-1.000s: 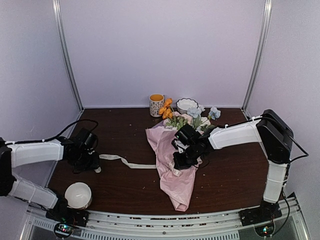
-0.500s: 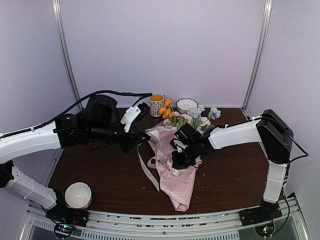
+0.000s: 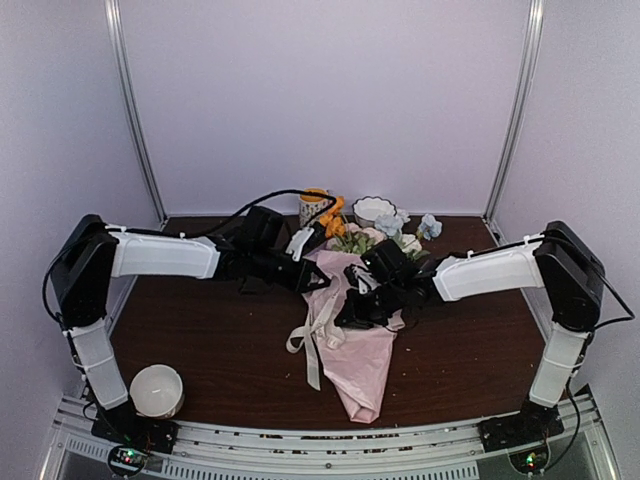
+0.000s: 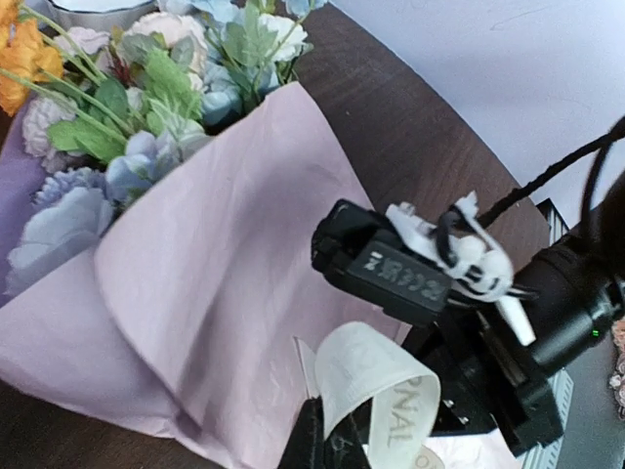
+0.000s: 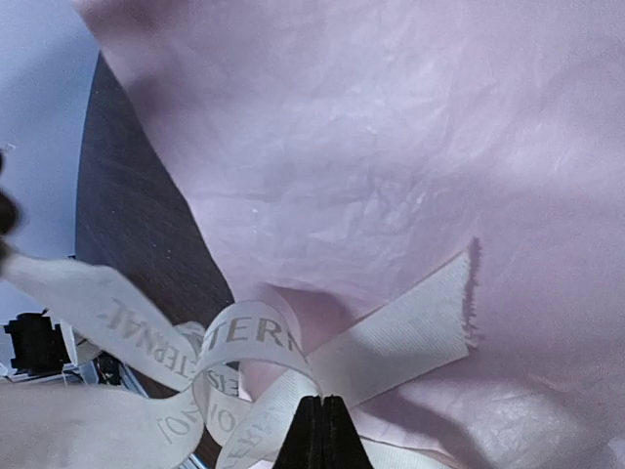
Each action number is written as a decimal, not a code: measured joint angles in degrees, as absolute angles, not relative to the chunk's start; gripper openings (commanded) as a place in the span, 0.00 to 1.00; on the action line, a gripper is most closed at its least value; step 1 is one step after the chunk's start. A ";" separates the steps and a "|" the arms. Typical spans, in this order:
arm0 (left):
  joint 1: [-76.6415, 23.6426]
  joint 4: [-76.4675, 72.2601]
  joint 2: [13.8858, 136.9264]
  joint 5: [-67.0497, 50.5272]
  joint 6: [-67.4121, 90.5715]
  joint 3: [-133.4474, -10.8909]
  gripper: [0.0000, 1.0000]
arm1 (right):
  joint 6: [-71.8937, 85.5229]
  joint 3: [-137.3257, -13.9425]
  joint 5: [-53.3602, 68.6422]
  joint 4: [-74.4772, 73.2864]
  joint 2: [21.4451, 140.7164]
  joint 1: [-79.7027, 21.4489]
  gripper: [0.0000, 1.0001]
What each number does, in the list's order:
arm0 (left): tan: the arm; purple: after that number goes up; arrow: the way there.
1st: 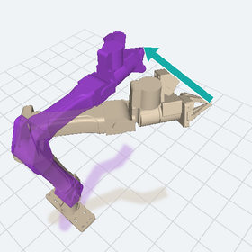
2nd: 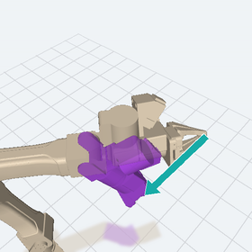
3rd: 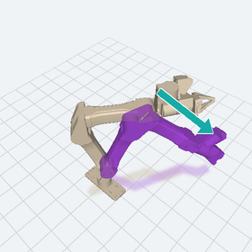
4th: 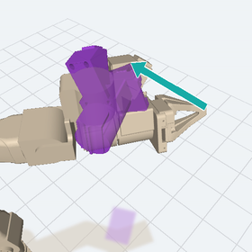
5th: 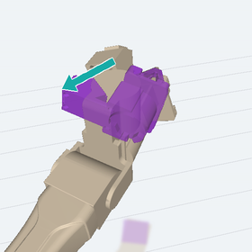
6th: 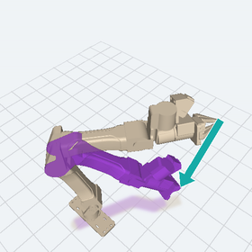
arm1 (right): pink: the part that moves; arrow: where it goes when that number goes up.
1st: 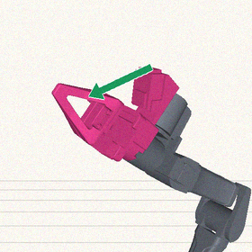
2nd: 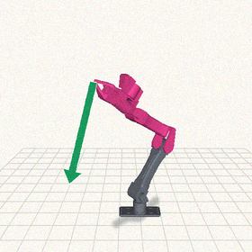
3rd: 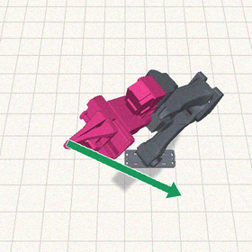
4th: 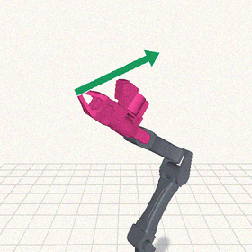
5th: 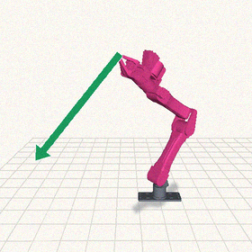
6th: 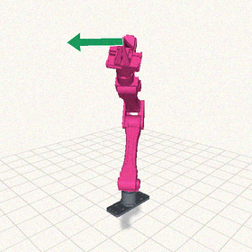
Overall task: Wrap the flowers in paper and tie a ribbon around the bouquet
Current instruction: Cross the ribbon over the folded bouquet.
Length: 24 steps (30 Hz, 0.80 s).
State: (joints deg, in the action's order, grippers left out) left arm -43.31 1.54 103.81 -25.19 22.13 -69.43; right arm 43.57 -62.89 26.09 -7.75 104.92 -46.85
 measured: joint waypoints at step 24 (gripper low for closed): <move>-45.34 3.73 106.26 -25.80 18.96 -71.99 0.00 | 44.40 -69.32 19.22 -6.98 106.52 -42.24 0.00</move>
State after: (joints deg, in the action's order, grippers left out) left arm -45.34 3.73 106.26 -25.80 18.96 -71.99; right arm 44.40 -69.32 19.22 -6.98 106.52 -42.24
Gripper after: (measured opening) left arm 0.011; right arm 0.006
